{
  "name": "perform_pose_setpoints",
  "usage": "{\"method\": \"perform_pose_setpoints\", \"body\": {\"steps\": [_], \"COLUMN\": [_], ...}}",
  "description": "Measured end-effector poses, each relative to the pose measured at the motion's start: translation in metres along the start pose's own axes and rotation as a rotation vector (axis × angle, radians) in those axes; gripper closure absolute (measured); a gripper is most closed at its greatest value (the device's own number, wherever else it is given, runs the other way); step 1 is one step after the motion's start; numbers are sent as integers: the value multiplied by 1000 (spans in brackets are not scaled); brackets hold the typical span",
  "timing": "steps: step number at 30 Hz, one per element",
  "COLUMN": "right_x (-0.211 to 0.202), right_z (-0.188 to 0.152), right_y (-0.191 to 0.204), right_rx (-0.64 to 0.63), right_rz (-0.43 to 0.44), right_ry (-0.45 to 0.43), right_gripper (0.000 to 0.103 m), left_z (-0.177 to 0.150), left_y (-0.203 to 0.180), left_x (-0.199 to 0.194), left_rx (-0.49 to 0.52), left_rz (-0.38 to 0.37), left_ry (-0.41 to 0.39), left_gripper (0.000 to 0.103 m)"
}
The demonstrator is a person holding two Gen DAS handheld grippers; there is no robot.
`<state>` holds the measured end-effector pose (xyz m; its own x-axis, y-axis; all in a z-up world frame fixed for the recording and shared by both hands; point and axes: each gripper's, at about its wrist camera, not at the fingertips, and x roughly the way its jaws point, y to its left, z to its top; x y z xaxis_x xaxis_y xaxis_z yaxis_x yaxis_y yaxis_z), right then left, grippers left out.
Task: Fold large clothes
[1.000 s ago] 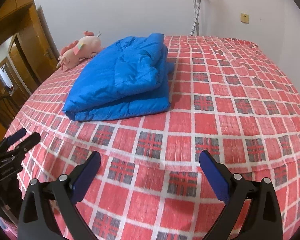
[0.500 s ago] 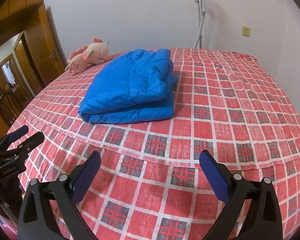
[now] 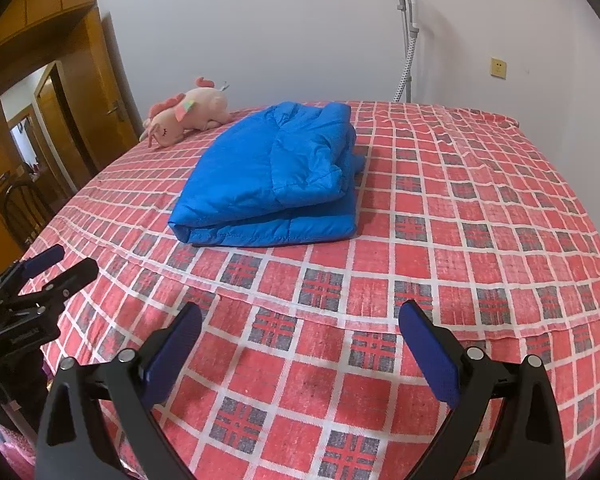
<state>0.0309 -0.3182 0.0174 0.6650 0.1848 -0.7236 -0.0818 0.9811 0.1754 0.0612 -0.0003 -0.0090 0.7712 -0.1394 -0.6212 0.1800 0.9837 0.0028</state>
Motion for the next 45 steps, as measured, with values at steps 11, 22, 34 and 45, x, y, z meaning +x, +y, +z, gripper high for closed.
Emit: {"method": "perform_pose_setpoints", "body": {"steps": [11,22,34,45], "right_x": [1,3,5,5], "right_z": [-1,-1,0,0], "right_y": [2,3,3,3], "right_rx": [-6,-11,-12,-11], "right_rz": [4,7,12,10], "right_ry": [0,2,4,4], "right_gripper": [4,4,4,4], "left_z": [1,0,0,-1], "left_y": [1,1,1,2], "left_x": [0,2,2,4], "left_rx": [1,5,7,1], "left_rz": [2,6,4,1], "left_ry": [1,2,2,16], "left_gripper": [7,7,7,7]}}
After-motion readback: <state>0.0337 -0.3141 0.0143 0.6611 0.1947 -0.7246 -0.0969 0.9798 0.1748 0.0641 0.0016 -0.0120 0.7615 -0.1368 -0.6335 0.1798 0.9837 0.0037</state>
